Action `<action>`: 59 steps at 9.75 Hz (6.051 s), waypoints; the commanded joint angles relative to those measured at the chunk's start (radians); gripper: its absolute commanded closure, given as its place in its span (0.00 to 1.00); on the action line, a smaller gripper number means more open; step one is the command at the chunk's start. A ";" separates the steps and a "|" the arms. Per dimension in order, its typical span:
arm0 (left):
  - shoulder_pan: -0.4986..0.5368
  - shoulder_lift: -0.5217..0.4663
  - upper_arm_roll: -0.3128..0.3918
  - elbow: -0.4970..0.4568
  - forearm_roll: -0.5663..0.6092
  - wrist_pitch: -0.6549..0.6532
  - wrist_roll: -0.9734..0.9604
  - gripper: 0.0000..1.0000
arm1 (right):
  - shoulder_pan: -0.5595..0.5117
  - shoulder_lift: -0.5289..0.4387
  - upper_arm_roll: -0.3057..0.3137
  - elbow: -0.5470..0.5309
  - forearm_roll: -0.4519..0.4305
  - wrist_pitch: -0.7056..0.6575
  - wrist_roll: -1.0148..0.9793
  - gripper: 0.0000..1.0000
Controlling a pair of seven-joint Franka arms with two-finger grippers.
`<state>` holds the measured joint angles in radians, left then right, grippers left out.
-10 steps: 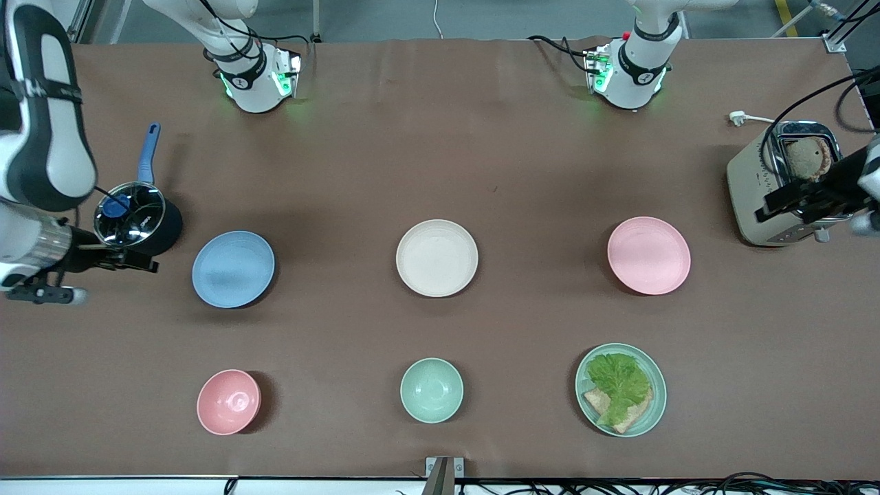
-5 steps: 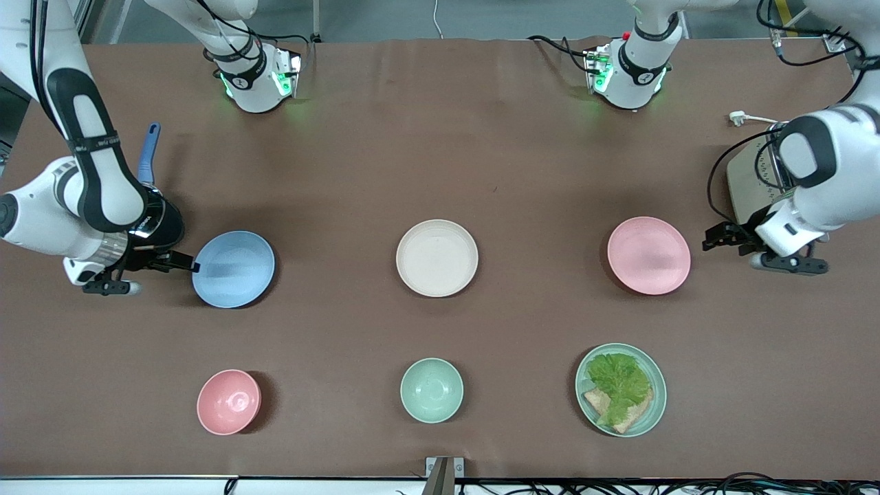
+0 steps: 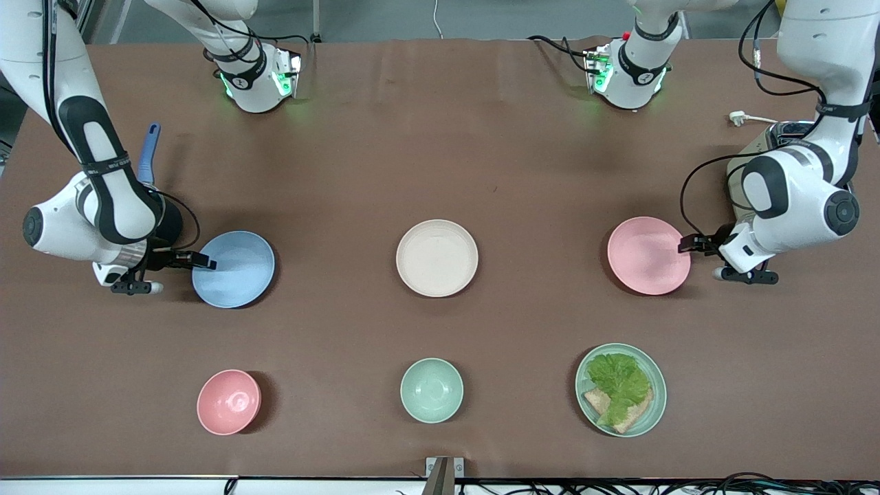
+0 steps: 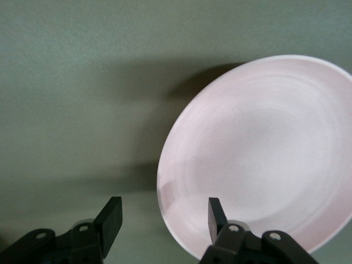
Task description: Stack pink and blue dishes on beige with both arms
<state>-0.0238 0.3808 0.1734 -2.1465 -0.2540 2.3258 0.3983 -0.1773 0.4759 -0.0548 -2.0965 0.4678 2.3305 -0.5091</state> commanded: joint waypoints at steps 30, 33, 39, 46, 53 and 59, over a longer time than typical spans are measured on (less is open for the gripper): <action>-0.167 0.344 -0.672 0.433 0.254 0.118 -0.940 0.00 | 0.163 -0.069 0.380 0.302 -0.067 -0.365 0.956 0.98; -0.053 0.067 -0.669 0.419 0.252 -0.188 -0.926 0.00 | 0.199 -0.060 0.459 0.250 -0.067 -0.224 1.023 0.97; -0.018 -0.288 -0.347 0.508 0.252 -0.535 -0.612 0.00 | 0.349 0.027 0.497 0.143 -0.069 0.137 1.110 0.96; -0.025 -0.378 -0.229 0.706 0.255 -0.810 -0.556 0.00 | 0.342 0.028 0.494 0.115 -0.078 0.170 1.101 0.00; -0.084 -0.437 -0.109 0.640 0.240 -0.841 -0.496 0.00 | 0.104 -0.469 0.402 0.269 -0.584 -0.441 1.094 0.00; 0.025 -0.418 -0.233 0.649 0.242 -0.827 -0.498 0.00 | 0.156 -0.513 0.055 0.562 -0.497 -0.731 0.698 0.00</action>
<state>-0.0537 -0.0389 0.0021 -1.4627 -0.0164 1.4918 -0.1136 -0.0542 -0.0470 0.0359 -1.5685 -0.0639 1.6238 0.1983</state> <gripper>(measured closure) 0.000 0.000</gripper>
